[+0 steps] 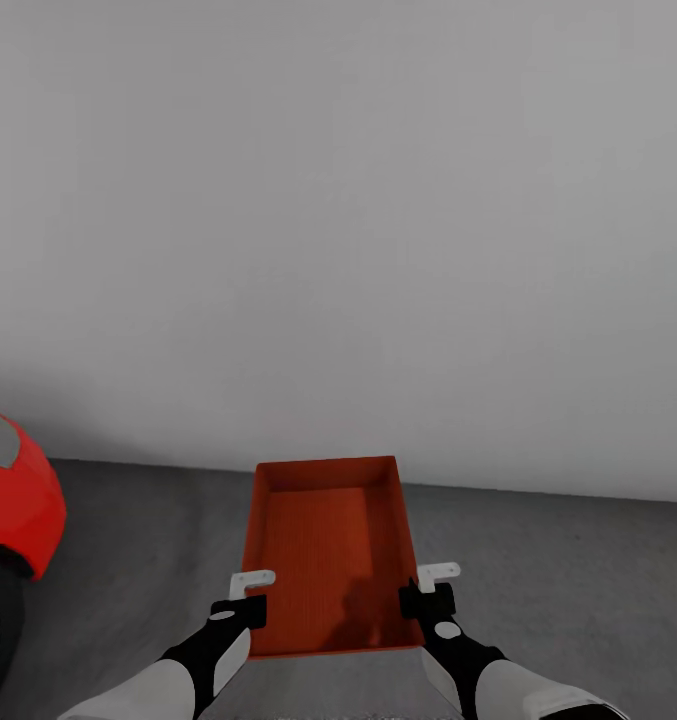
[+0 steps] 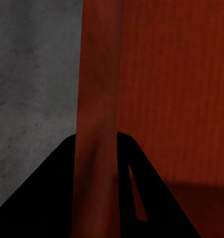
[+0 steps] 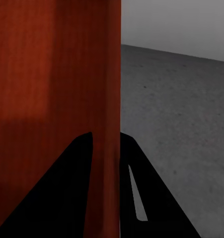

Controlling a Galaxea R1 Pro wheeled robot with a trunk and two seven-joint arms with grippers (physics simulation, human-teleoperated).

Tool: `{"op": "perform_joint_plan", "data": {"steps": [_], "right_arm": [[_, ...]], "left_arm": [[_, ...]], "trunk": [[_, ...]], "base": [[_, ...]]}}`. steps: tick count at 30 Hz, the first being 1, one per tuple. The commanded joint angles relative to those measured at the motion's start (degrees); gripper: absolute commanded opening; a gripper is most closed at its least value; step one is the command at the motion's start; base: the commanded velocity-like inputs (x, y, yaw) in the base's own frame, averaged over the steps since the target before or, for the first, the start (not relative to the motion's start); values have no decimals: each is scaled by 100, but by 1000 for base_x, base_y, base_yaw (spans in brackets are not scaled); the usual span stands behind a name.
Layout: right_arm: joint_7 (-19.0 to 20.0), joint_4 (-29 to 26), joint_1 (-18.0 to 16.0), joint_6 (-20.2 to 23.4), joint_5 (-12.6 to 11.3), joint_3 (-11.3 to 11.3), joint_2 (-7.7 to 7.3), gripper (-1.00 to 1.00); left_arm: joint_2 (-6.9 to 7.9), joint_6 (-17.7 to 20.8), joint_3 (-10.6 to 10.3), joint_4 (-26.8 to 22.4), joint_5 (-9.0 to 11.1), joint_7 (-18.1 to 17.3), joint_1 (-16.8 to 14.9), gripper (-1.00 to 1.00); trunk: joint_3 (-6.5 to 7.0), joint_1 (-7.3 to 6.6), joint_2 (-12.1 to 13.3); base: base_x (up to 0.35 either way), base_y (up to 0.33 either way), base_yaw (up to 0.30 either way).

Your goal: Move the two storage containers from the living room to the garage. In the garage, place one container on the floor and stack the other container on top of it (either order is fine).

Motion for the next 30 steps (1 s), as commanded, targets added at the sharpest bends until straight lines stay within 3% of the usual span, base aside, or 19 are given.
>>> {"op": "perform_joint_plan", "data": {"steps": [1, 30], "right_arm": [[-41, 18, -5, -20, -77, -330, -31, -100], [-41, 19, -5, -23, -77, -331, -33, -100]], "left_arm": [[38, -3, 163, -31, -59, 61, -7, -100], [38, -3, 165, -31, -59, 55, -7, -100]], "trunk": [[-21, 3, -14], [-284, 3, -14]], "base": [[0, 0, 0], [0, 0, 0]]}}
